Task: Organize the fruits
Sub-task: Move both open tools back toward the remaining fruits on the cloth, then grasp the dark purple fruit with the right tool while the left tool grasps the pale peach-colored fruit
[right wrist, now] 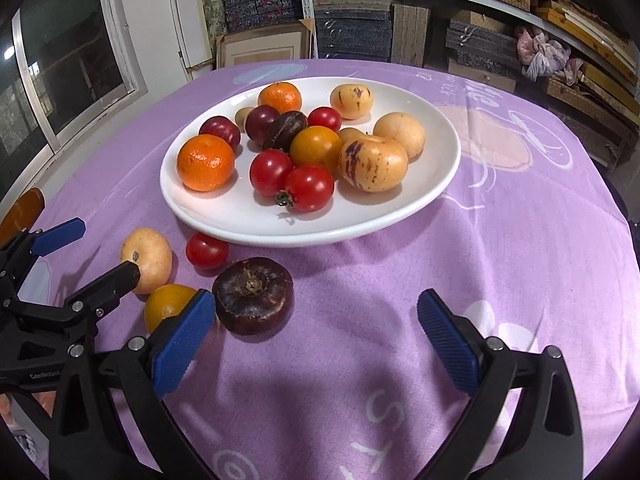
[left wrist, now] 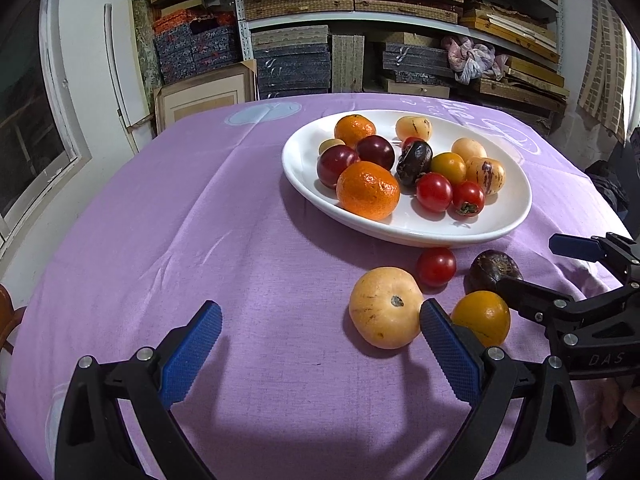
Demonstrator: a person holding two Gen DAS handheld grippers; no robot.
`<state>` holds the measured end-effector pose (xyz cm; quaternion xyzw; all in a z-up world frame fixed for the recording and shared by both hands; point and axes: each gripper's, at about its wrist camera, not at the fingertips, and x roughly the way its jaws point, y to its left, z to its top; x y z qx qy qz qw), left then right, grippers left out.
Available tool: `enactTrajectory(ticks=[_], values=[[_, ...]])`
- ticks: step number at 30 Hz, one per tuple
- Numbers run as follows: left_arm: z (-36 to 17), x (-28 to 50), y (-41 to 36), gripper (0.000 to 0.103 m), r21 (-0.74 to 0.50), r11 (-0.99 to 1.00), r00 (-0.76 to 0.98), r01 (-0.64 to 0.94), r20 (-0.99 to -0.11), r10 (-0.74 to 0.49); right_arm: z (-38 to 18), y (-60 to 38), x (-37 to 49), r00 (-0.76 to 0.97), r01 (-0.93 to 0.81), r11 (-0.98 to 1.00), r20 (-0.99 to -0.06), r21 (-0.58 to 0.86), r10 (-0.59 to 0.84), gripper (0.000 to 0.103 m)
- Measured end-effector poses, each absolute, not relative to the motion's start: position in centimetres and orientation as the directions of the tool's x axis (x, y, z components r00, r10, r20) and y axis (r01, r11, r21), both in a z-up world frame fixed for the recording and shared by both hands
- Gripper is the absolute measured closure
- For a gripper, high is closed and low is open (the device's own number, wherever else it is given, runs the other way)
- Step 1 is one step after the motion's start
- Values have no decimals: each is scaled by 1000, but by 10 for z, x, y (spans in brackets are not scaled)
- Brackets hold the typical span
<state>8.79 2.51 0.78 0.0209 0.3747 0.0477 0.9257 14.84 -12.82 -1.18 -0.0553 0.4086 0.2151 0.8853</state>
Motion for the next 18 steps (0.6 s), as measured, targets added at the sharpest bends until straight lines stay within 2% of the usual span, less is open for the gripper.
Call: enactTrajectory(ticks=[3,4,6,11,13,18], values=[[9,86,25,3,92,993,720,-76,-684,119,-12,-126,147,566,-439,895,-750,76,341,7],[9,86,25,3,99,992,721,-77,-681,124,-13,-125,146,551,-455,886,-754,89,358,12],[9,85,25,3,112,991,725,-79,-676,134,-18,-120,146,527,-474,877,-772,82,357,16],[10,85,20,3,130,989,724,-69,-676,139,-19,-108,143,526,-512,858,-775,41,351,35],[10,85,19,3,130,989,724,-67,-676,138,-18,-104,141,534,-524,851,-771,21,348,46],[9,85,18,3,132,989,723,-63,-678,137,-17,-100,137,546,-536,844,-763,-1,346,61]])
